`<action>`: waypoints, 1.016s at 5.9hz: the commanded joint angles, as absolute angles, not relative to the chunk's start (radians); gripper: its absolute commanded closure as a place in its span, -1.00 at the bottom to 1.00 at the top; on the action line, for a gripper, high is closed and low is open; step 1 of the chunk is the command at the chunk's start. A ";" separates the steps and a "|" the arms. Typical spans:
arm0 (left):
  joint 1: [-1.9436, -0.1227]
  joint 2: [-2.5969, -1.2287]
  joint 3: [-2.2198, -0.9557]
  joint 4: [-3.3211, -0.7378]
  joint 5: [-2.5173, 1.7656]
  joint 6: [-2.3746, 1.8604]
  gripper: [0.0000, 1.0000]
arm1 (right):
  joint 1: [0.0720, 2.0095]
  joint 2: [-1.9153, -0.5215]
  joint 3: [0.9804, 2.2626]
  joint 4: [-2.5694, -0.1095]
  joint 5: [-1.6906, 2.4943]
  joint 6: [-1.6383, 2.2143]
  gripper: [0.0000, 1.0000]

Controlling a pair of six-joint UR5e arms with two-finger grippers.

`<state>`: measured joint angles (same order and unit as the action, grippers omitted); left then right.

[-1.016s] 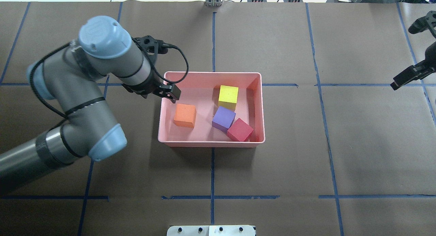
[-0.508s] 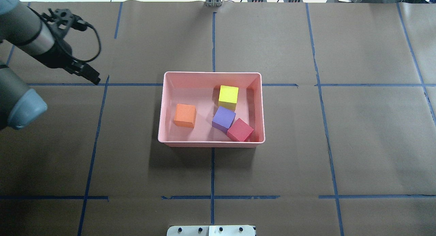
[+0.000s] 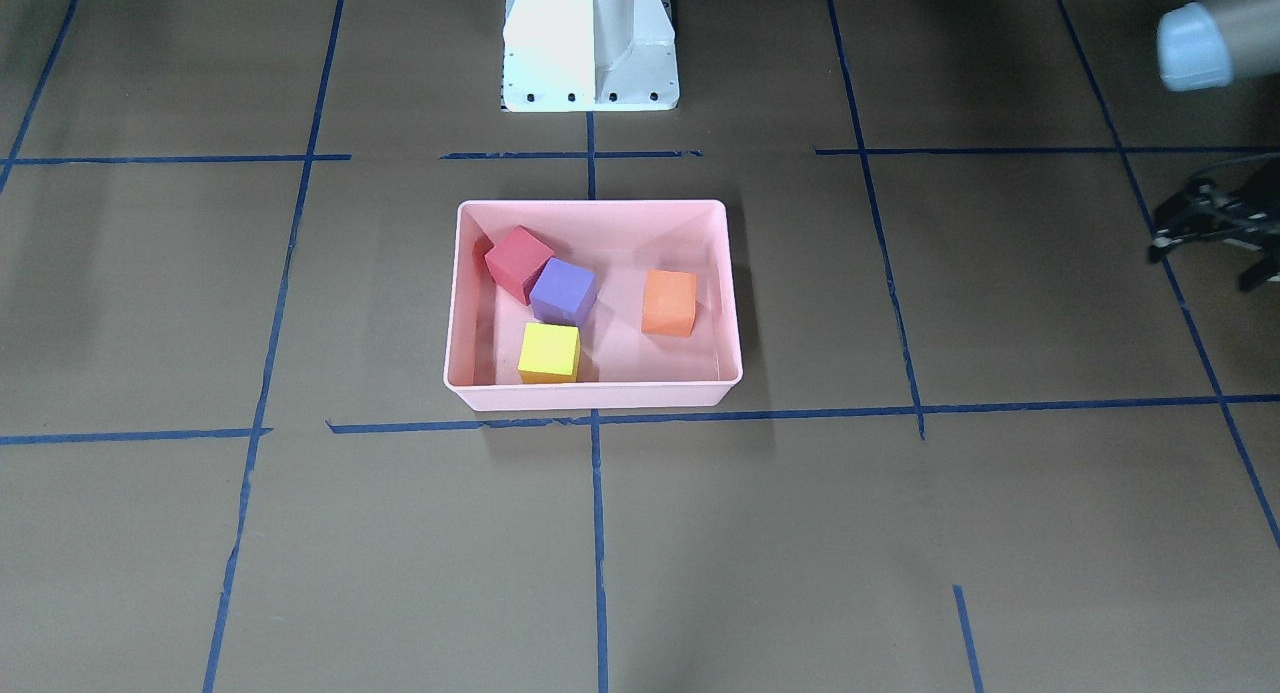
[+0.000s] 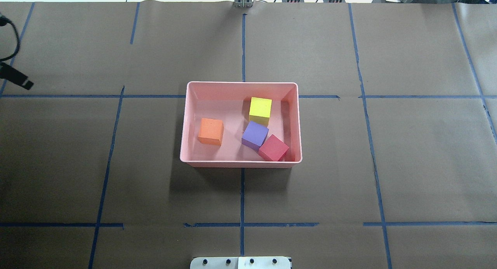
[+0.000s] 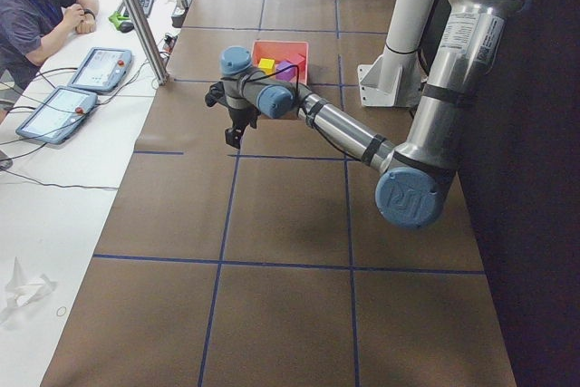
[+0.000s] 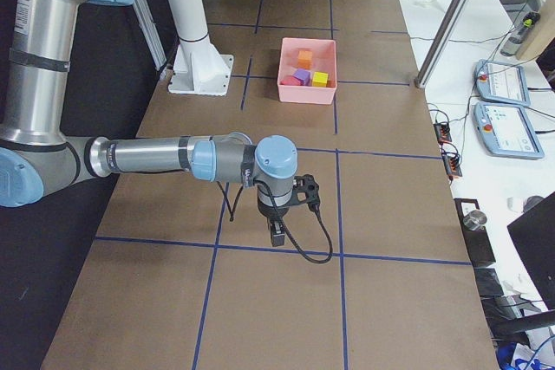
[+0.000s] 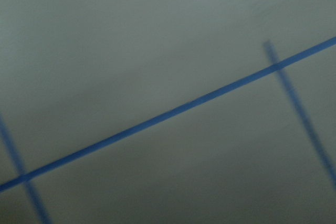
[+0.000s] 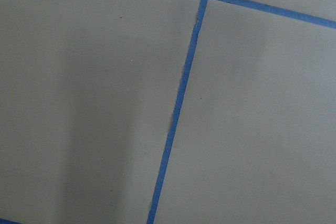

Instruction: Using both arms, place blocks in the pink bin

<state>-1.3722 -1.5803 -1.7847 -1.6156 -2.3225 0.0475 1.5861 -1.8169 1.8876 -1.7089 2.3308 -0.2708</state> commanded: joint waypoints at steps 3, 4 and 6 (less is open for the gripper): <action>-1.543 -1.339 -1.767 -1.626 -2.395 0.123 -1.00 | 1.592 -1.819 1.856 -1.709 2.375 -0.258 -1.00; -1.545 -1.338 -1.764 -1.629 -2.399 0.129 -1.00 | 1.592 -1.821 1.856 -1.709 2.375 -0.259 -1.00; -1.545 -1.336 -1.764 -1.620 -2.381 0.126 -1.00 | 1.591 -1.821 1.856 -1.709 2.381 -0.259 -1.00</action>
<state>-1.5443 -1.3371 -1.7648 -1.6219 -2.3892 0.1263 1.5919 -1.8207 1.8567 -1.7088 2.3771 -0.2591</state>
